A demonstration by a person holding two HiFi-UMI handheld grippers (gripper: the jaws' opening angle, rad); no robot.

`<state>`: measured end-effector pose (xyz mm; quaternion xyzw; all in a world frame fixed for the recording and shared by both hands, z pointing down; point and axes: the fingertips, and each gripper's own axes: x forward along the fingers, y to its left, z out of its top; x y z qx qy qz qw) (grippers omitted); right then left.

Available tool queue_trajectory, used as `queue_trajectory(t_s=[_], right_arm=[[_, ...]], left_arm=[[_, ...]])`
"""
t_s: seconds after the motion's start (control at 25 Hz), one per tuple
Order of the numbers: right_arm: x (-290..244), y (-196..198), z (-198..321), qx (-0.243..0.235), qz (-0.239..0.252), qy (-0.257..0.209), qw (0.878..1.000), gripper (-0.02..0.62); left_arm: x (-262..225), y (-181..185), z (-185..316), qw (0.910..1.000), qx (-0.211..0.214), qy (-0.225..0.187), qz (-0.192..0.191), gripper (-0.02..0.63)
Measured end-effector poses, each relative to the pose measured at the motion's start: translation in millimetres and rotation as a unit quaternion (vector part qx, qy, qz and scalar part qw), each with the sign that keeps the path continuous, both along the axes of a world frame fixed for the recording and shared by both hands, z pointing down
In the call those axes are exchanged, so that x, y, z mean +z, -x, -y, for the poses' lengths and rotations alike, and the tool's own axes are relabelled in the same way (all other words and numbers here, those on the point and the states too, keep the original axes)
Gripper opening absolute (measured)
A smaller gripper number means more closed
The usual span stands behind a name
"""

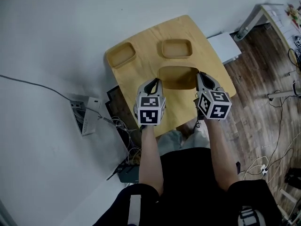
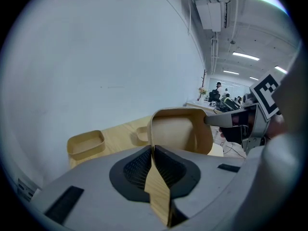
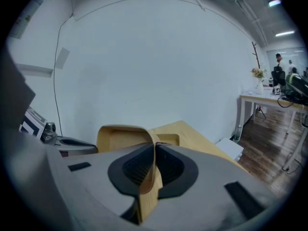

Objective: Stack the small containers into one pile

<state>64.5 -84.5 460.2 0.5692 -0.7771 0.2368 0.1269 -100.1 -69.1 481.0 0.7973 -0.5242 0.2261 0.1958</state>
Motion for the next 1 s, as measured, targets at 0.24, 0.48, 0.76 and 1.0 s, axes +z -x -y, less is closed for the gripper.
queue_trajectory(t_s=[0.24,0.48,0.76,1.0], right_arm=[[-25,1,7,0.0,-0.01,-0.027,1.0,0.017],[-42,5,10,-0.001,-0.019,-0.042,0.999,0.015],[-44,9,10,-0.008,-0.024,-0.044,0.999,0.015],[-41,7,22,-0.01,-0.024,-0.041,0.999,0.015]], left_arm=[[-20,1,5,0.9996,0.004,-0.024,-0.011,0.034],[-34,4,6,0.9989,-0.002,-0.04,-0.025,0.034],[-32,8,5,0.9987,-0.009,-0.04,-0.032,0.034],[-26,5,16,0.999,-0.008,-0.033,-0.03,0.034]])
